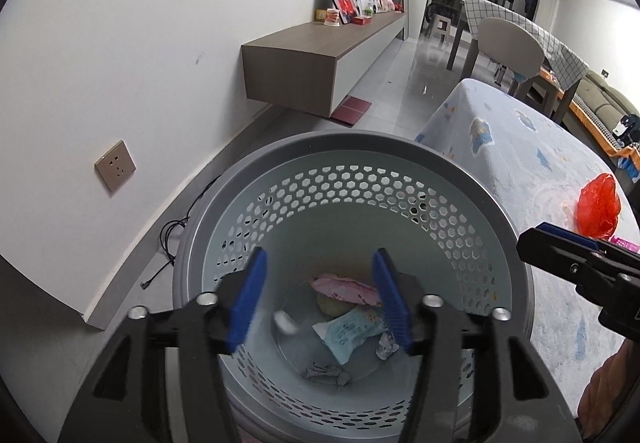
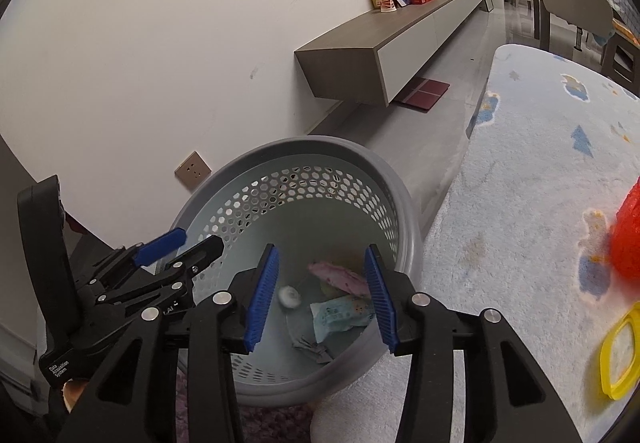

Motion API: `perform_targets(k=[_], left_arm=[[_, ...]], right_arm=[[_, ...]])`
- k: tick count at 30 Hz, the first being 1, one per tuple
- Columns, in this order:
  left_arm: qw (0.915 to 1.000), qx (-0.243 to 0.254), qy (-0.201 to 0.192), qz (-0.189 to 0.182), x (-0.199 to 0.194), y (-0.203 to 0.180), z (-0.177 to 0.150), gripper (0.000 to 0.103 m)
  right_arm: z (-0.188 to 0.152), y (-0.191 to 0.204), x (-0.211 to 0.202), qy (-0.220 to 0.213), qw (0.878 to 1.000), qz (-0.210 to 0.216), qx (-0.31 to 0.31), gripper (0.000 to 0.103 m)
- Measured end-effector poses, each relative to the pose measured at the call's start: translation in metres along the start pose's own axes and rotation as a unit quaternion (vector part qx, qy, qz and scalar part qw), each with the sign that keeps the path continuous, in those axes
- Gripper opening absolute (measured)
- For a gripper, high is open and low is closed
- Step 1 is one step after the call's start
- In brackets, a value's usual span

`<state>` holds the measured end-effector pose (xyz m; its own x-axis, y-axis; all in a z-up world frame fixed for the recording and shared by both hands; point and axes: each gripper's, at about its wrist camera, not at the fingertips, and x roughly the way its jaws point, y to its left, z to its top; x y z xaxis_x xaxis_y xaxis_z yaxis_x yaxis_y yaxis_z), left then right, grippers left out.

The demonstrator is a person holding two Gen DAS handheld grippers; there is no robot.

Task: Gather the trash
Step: 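Move both grippers back from the wastebasket toward the table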

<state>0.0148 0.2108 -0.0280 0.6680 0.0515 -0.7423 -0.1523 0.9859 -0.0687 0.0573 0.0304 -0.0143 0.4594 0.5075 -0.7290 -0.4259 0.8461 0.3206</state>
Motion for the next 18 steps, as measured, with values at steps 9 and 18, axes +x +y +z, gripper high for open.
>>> perform_targets(k=[9,18], left_arm=[[1.0,-0.003,0.003,0.008,0.003,0.001,0.001,0.058],[0.9999,0.0,-0.004,0.016,0.0,-0.003,0.001,0.066]], right_arm=[[-0.007,-0.001,-0.002,-0.001,1.0,-0.007,0.0,0.043],[-0.013,-0.004,-0.006,-0.003,1.0,-0.015,0.006,0.044]])
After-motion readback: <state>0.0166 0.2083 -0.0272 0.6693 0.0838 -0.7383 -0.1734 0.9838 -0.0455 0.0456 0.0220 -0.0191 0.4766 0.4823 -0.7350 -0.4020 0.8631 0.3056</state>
